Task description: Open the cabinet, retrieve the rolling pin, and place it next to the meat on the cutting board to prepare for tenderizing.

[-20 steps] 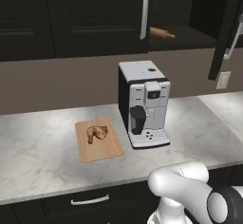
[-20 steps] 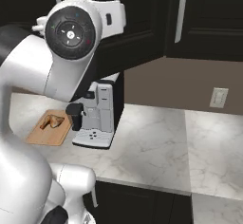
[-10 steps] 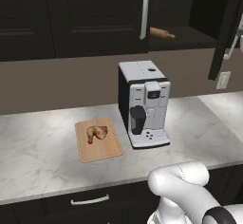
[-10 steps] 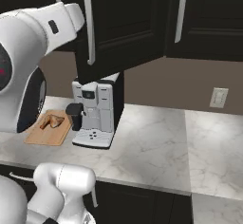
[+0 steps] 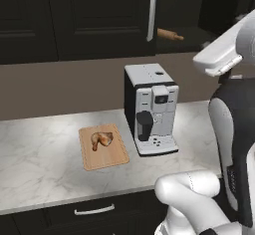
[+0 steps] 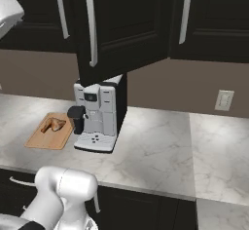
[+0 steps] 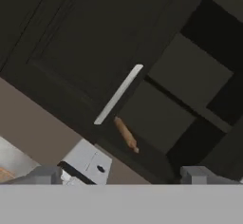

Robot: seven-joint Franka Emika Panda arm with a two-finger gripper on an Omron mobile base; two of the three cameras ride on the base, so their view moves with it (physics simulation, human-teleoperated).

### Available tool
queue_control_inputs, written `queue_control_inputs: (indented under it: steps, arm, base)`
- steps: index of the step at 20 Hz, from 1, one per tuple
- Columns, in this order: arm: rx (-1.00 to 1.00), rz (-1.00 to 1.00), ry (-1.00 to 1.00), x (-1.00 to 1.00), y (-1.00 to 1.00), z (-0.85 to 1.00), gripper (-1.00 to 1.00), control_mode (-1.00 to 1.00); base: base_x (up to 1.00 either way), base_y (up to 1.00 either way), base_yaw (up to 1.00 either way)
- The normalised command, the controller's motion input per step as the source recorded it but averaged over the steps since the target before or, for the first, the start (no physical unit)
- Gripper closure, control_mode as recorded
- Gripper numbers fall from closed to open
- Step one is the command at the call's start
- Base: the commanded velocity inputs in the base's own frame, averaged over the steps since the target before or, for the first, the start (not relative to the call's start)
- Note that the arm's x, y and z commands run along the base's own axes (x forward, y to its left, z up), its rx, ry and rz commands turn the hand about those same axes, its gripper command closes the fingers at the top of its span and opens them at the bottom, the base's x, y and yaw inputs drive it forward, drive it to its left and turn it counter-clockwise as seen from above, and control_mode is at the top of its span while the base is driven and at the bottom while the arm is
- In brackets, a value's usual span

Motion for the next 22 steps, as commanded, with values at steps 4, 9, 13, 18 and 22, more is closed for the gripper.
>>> queue_control_inputs:
  steps: [4,9,13,18,22]
  arm:
    - [-0.31,-0.44,0.01,0.74,0.05,-0.35,-1.00,-1.00]
    - [-0.29,-0.45,0.02,0.71,0.00,-0.29,-1.00,-1.00]
    - [-0.22,-0.41,0.07,0.65,-0.10,-0.20,-1.00,-1.00]
    - [-0.12,-0.33,0.12,0.64,-0.23,-0.05,-1.00,-1.00]
    - [-0.06,-0.24,0.15,0.55,-0.30,-0.01,-1.00,-1.00]
  base:
    - [0.00,0.00,0.00]
    - [0.00,0.00,0.00]
    - [0.00,0.00,0.00]
    - [0.00,0.00,0.00]
    - [0.00,0.00,0.00]
